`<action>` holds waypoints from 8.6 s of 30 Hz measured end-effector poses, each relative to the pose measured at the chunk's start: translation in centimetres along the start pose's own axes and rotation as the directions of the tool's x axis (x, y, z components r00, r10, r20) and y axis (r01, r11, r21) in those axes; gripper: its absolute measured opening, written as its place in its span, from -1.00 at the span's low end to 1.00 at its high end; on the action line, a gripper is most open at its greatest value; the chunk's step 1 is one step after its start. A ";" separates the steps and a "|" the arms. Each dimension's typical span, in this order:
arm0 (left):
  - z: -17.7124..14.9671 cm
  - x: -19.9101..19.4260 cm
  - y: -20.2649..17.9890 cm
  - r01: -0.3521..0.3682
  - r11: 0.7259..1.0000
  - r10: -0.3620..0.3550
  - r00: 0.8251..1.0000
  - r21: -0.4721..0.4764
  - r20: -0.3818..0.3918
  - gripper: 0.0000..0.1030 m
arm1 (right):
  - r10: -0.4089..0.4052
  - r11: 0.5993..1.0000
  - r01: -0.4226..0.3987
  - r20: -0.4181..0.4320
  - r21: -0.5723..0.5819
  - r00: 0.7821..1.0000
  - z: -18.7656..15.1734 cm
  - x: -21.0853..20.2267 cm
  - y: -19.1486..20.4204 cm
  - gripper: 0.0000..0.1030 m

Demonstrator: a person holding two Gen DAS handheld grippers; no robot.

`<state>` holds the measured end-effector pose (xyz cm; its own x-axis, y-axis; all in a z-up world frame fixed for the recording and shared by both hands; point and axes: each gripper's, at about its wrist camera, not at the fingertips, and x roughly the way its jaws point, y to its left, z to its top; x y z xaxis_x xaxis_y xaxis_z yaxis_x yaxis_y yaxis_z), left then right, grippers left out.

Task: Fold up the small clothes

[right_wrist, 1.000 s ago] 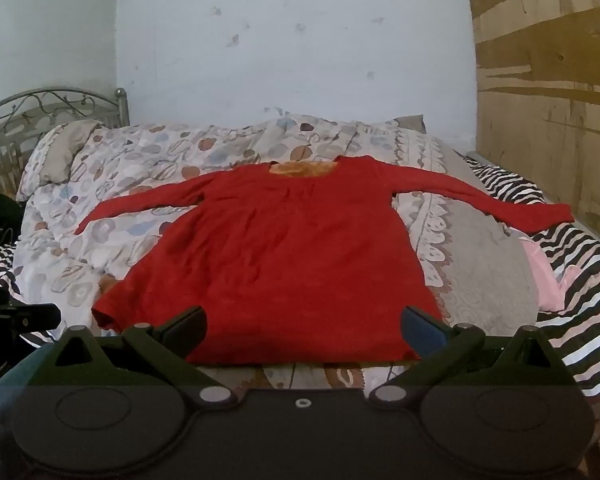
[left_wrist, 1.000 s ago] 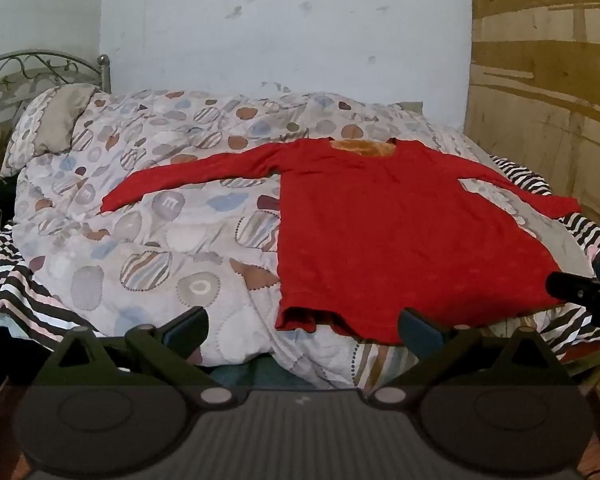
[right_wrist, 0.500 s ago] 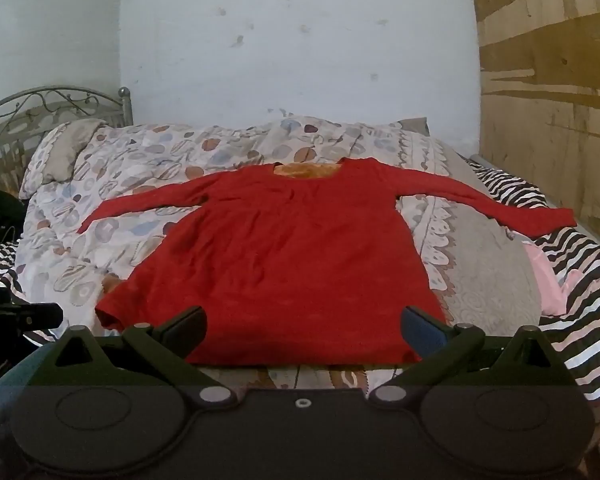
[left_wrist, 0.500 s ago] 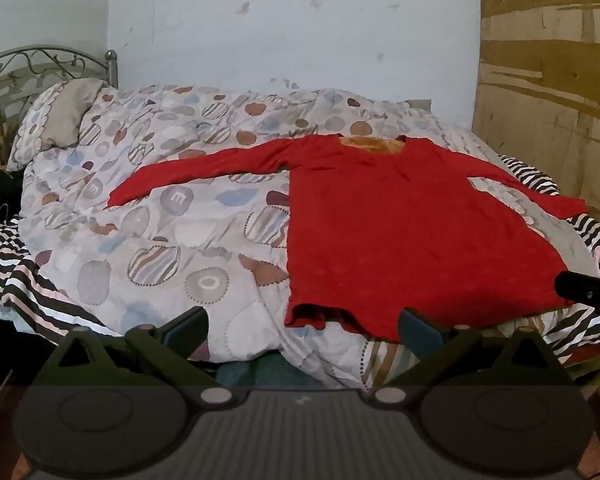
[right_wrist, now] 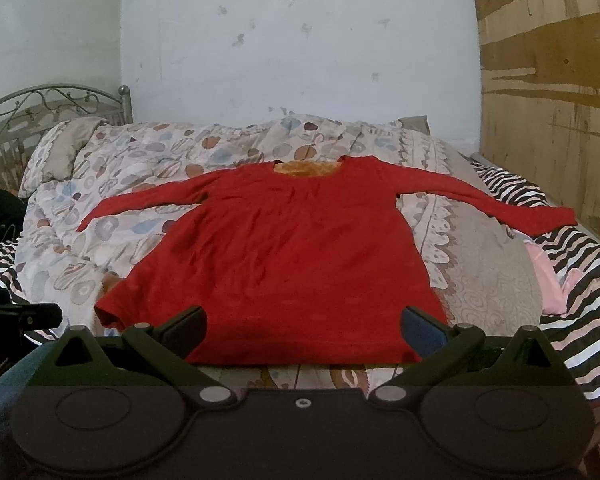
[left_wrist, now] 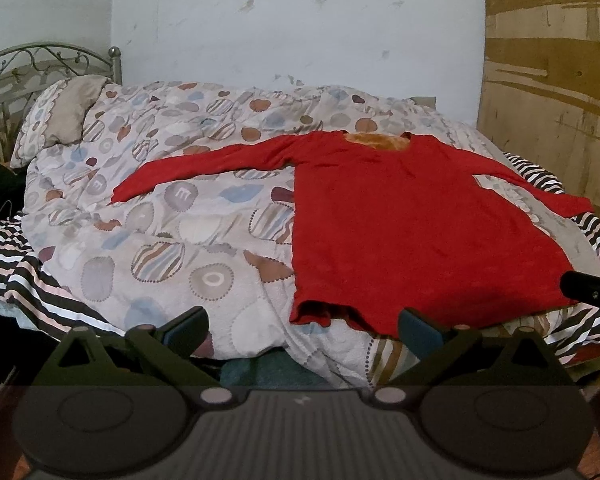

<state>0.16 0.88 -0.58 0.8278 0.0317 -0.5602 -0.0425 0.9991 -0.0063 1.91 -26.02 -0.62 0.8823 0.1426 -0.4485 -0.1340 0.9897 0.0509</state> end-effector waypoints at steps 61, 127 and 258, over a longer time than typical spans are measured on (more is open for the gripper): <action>1.2 2.5 0.1 -0.015 1.000 0.017 0.994 0.020 -0.109 0.99 | 0.006 0.999 -0.004 -0.039 0.040 0.999 0.1 1.8 -0.7 0.99; 13.9 30.9 -7.3 -0.033 0.996 0.045 0.987 0.082 -0.153 0.99 | -0.663 0.608 0.668 -0.187 0.429 0.724 10.5 30.3 -41.3 -0.77; 13.6 35.3 -5.2 0.033 0.999 -0.034 0.998 0.009 0.045 1.00 | -0.399 0.917 0.400 0.052 -0.001 0.915 18.5 37.2 -17.8 0.81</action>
<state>37.21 -2.85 -9.07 0.8531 -0.0006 -0.5218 -0.0100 0.9998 -0.0176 45.41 -38.04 -1.71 0.8845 -0.2639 -0.3846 0.2296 0.9641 -0.1335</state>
